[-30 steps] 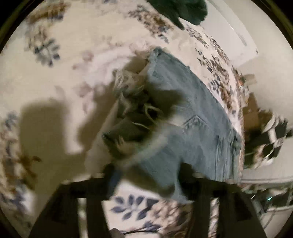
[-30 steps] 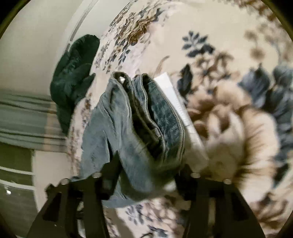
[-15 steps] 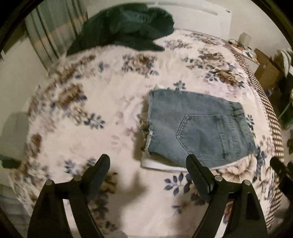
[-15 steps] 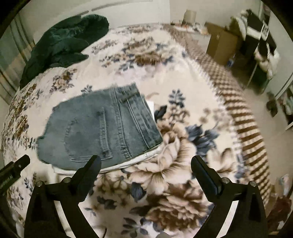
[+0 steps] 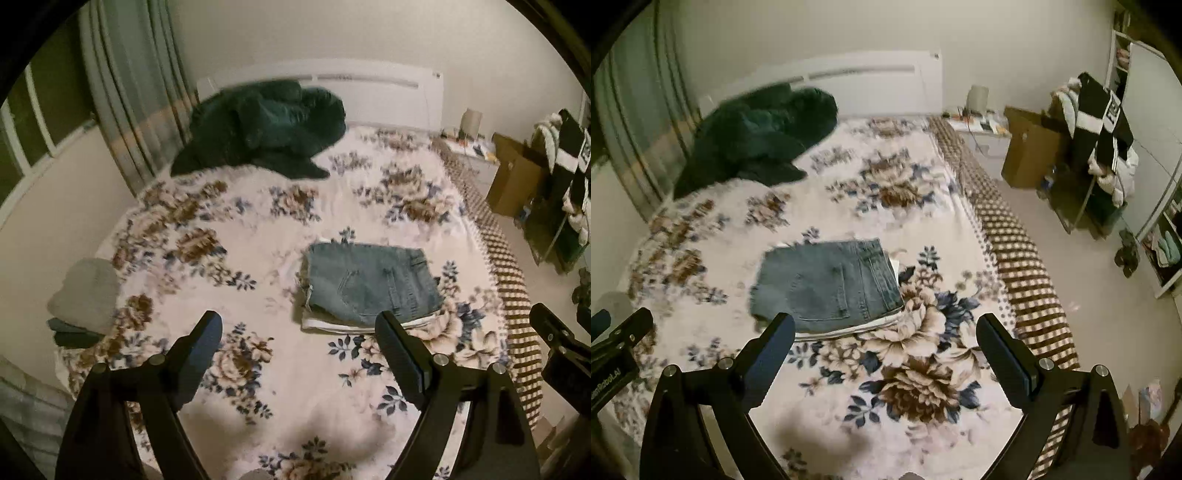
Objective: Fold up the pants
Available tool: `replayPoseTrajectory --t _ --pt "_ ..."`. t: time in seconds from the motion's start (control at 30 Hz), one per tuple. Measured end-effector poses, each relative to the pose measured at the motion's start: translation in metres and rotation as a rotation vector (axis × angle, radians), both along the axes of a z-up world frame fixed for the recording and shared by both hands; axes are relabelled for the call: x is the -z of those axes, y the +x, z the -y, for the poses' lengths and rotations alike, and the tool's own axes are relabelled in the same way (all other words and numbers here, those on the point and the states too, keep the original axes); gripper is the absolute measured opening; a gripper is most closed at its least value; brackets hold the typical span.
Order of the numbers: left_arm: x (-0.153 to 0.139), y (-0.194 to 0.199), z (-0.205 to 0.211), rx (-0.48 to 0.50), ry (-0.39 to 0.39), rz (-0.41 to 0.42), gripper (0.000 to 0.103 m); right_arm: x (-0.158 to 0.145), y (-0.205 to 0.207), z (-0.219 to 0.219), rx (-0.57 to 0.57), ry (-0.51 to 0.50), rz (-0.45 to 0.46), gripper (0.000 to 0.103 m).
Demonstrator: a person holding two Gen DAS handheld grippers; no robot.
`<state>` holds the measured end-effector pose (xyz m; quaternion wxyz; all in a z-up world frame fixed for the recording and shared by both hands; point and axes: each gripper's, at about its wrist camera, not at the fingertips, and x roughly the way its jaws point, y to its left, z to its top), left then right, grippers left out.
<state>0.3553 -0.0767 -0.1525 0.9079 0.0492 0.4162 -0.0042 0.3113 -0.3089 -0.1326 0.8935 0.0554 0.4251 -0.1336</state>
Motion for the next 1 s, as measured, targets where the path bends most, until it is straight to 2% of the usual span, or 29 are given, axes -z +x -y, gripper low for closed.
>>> replayPoseTrajectory --t 0.17,0.4,0.67,0.73,0.77,1.0 --pt "-0.051 -0.063 -0.002 -0.015 -0.009 0.062 0.084 -0.071 -0.066 -0.01 -0.041 -0.013 0.089 0.1" --pt "-0.089 -0.124 -0.003 -0.031 -0.033 0.091 0.084 -0.141 -0.153 -0.02 -0.078 -0.014 0.161 0.1" --pt "-0.103 -0.152 -0.011 -0.018 -0.077 0.079 0.085 -0.183 -0.217 -0.036 -0.086 -0.02 0.168 0.1" --pt "-0.105 -0.154 -0.014 -0.007 -0.087 0.075 0.096 -0.189 -0.225 -0.039 -0.079 -0.02 0.166 0.103" --pt "-0.107 -0.154 -0.015 -0.004 -0.088 0.076 0.099 -0.191 -0.227 -0.04 -0.077 -0.02 0.166 0.103" --pt "-0.113 -0.164 -0.021 0.012 -0.079 0.102 0.099 -0.2 -0.237 -0.045 -0.057 -0.038 0.168 0.103"
